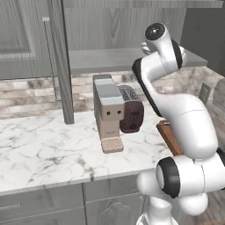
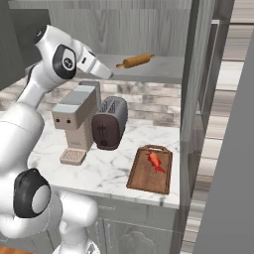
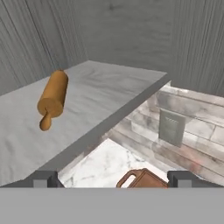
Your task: Open the cabinet, retrieve the rolling pin, and place it next to the meat on the cutting board to prepare for tenderizing.
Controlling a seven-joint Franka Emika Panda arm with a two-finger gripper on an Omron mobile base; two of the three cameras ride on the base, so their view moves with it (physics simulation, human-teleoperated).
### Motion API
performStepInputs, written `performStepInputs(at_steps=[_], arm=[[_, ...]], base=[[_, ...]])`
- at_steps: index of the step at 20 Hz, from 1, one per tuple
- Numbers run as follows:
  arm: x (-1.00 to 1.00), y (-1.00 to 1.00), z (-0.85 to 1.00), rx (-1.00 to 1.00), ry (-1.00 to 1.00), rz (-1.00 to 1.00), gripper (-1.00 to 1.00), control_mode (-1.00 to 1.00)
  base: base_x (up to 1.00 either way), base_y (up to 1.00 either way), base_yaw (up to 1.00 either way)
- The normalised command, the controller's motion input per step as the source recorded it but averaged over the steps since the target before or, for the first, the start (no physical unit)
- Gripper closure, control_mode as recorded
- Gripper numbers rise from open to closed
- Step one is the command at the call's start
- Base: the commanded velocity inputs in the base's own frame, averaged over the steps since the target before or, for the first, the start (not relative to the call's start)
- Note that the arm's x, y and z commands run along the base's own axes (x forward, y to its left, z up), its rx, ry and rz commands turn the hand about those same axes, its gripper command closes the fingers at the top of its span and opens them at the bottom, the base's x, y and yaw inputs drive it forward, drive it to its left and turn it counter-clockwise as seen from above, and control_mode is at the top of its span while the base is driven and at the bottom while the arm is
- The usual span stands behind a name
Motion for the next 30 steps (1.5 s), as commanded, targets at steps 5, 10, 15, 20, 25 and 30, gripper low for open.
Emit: performStepInputs(at_steps=[5,10,15,20,25,30], arm=[[0.32,-0.2,0.07,-0.01,0.13,-0.07,-1.0,-1.0],[0.31,-0.03,-0.06,-0.05,0.04,-0.01,-1.0,-1.0],[0.24,0.0,-0.03,-0.01,-0.02,0.03,-1.0,-1.0],[0.2,-0.06,-0.08,0.0,-0.04,0.04,-1.0,-1.0],[0.22,-0.11,-0.06,0.0,-0.01,0.03,-1.0,-1.0],[0.26,-0.09,-0.03,0.0,0.0,0.02,-1.0,-1.0]], base=[[0.0,0.0,0.0],[0.0,0.0,0.0],[0.0,0.0,0.0],[0.0,0.0,0.0],[0.0,0.0,0.0],[0.0,0.0,0.0]])
